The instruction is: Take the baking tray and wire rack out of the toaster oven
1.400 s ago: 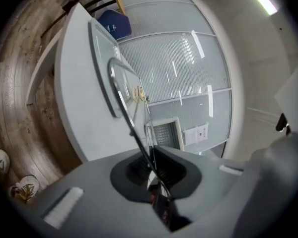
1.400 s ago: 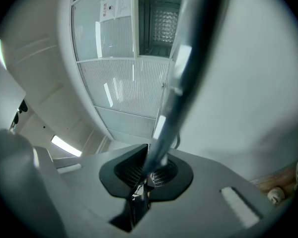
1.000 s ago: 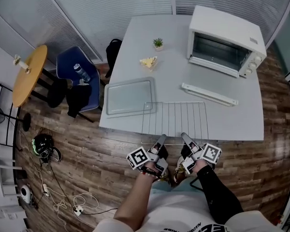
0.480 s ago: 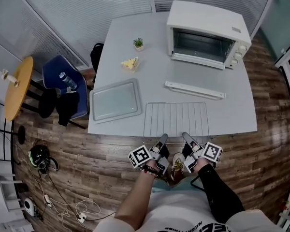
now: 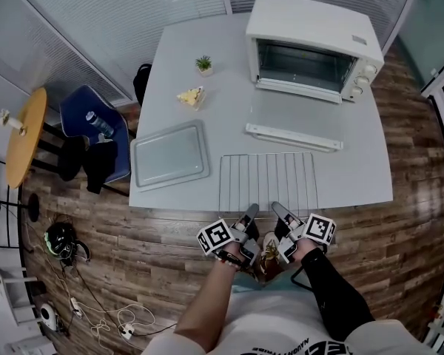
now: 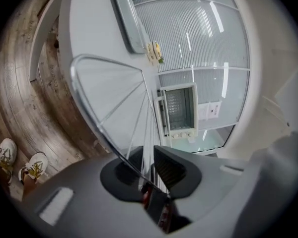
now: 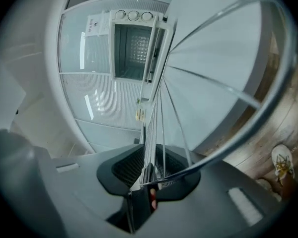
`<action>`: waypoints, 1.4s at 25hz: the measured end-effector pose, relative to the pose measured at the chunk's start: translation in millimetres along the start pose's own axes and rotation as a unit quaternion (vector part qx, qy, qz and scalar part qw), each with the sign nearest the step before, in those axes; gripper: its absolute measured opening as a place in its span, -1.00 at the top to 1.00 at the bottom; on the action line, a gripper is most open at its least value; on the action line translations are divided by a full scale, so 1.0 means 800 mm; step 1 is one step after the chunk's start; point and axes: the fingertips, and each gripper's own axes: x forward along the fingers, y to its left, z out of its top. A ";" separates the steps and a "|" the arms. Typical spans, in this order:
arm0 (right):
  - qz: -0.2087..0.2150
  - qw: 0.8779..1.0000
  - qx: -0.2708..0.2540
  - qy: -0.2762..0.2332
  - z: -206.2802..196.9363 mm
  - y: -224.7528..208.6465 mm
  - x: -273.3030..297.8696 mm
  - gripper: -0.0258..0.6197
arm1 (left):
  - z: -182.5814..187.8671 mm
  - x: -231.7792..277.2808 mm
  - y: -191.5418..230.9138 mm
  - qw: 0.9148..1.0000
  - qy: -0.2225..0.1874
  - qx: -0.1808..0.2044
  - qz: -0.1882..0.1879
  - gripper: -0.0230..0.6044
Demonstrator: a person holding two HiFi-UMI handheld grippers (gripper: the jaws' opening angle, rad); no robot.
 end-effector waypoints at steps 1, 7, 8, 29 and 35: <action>0.006 1.000 -0.003 0.006 -0.001 0.001 0.002 0.75 | -0.005 0.003 0.000 1.000 0.009 0.003 0.000 0.73; 0.030 0.999 -0.016 0.039 -0.009 0.011 0.000 0.68 | -0.034 0.013 -0.004 0.998 0.058 0.022 0.007 0.73; 0.033 0.998 -0.019 0.044 -0.010 0.011 -0.001 0.66 | -0.034 0.013 -0.002 0.998 0.060 0.020 0.009 0.73; 0.030 0.998 0.011 0.050 -0.012 -0.009 -0.013 0.84 | -0.029 0.020 -0.007 0.999 0.051 0.009 0.008 0.73; 0.031 0.998 0.012 0.050 -0.014 -0.007 -0.007 0.84 | -0.037 0.012 0.001 0.999 0.053 -0.003 0.010 0.73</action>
